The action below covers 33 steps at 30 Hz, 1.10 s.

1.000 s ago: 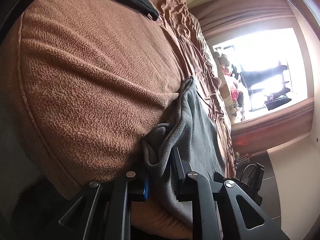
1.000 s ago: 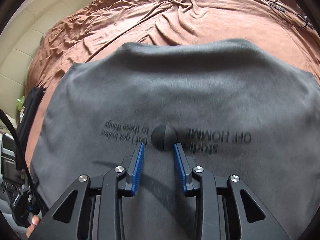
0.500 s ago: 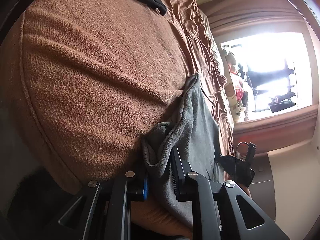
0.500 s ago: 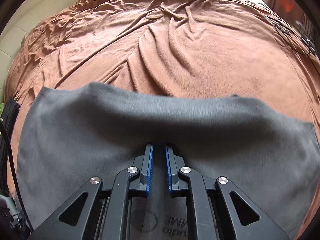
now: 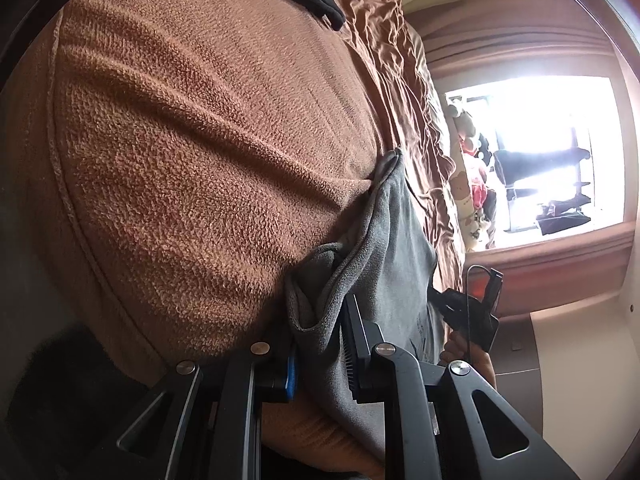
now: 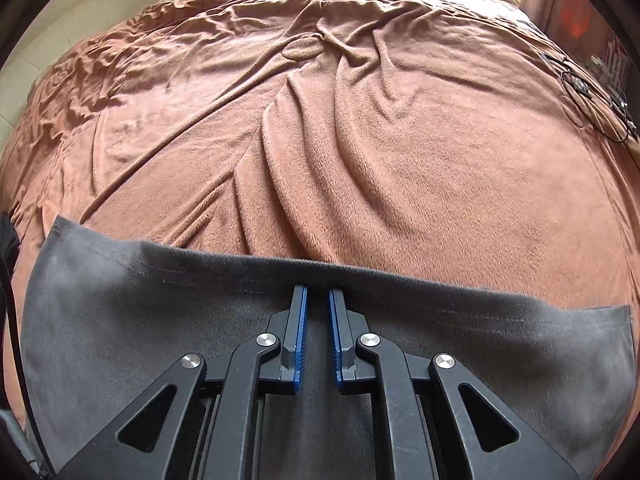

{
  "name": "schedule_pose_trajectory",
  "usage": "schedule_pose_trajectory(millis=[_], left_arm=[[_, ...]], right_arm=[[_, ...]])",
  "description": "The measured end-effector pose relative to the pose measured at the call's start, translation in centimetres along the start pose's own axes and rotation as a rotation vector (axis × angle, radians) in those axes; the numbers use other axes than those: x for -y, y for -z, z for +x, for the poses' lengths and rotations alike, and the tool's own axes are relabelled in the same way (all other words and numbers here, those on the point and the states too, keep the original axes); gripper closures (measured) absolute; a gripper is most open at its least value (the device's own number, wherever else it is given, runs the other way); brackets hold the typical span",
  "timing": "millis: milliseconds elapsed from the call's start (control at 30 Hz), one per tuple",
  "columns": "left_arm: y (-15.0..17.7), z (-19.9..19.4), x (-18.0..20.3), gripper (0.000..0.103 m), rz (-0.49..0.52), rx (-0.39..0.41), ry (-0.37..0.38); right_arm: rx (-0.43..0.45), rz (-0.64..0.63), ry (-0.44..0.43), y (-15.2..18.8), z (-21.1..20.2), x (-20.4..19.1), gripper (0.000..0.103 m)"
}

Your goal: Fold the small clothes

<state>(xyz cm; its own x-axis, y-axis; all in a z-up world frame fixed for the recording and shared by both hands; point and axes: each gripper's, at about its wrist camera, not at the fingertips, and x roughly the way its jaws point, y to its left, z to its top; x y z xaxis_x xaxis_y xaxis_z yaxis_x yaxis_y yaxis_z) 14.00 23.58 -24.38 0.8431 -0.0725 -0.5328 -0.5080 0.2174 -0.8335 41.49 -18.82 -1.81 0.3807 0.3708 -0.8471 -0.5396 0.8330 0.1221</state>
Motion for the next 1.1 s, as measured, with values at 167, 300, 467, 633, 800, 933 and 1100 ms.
schedule_pose_trajectory(millis=[167, 300, 467, 633, 800, 933, 1100], left_arm=[[-0.3, 0.3, -0.3, 0.091, -0.010, -0.012, 0.019], [-0.6, -0.1, -0.4, 0.096, -0.039, -0.026, 0.079], [-0.9, -1.2, 1.3, 0.097, -0.003, -0.029, 0.167], [-1.2, -1.9, 3.0, 0.097, 0.016, -0.037, 0.236], [-1.6, -1.8, 4.1, 0.097, 0.007, -0.054, 0.300], [-1.7, -1.9, 4.9, 0.097, 0.009, -0.062, 0.335], [-1.7, -1.7, 6.1, 0.097, 0.020, -0.073, 0.351]], right_arm=[[-0.012, 0.032, -0.039, -0.7, -0.2, 0.7, 0.097], [-0.005, 0.011, -0.061, 0.0, -2.6, 0.8, 0.097], [-0.016, -0.014, -0.104, 2.0, -5.7, 0.7, 0.097], [-0.036, -0.030, -0.153, 4.5, -8.3, 0.7, 0.097], [-0.061, -0.057, -0.170, 7.0, -10.5, 0.6, 0.097], [-0.089, -0.064, -0.183, 9.6, -11.4, 0.2, 0.097], [-0.137, -0.065, -0.204, 12.6, -11.7, -0.3, 0.097]])
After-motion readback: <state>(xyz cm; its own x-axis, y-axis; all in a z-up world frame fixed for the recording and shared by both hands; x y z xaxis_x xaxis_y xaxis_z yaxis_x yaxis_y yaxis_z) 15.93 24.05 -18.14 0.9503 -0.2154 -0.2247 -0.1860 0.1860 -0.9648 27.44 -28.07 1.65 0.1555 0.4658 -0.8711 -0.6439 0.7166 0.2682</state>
